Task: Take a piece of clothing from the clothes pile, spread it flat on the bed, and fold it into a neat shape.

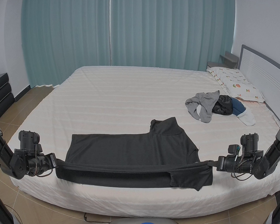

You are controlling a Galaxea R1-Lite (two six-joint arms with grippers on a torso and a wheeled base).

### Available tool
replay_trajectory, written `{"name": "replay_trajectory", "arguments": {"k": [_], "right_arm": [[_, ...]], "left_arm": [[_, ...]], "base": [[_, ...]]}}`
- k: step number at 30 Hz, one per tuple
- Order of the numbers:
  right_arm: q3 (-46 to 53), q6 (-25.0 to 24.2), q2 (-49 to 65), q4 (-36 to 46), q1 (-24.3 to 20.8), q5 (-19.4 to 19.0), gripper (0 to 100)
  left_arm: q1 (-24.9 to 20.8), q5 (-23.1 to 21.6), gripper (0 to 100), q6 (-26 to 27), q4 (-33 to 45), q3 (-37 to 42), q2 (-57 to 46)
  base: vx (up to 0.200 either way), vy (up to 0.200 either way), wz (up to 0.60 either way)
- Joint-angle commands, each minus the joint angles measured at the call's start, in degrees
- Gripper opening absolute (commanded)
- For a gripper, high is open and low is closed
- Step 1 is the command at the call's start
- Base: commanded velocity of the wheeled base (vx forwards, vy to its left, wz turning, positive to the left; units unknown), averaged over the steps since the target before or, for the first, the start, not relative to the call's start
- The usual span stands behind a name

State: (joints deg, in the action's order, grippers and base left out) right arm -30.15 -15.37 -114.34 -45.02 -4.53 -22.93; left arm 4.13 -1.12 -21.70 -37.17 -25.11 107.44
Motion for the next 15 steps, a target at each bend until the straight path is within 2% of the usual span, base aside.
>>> {"name": "replay_trajectory", "arguments": {"k": [1,9,15], "right_arm": [[4.0,0.2,2.9,0.4,-0.4,0.0,0],[12.6,0.3,10.7,0.9,0.4,0.1,0],[15.6,0.7,12.0,2.0,-0.2,0.2,0]], "left_arm": [[-0.2,-0.5,0,0.1,2.8,1.0,-2.1],[-0.2,-0.5,0,1.1,3.4,6.7,-8.5],[-0.5,-1.0,0,2.6,3.6,9.6,-8.6]], "base": [[0.000,0.000,0.00],[0.000,0.000,0.00],[0.000,0.000,0.00]]}}
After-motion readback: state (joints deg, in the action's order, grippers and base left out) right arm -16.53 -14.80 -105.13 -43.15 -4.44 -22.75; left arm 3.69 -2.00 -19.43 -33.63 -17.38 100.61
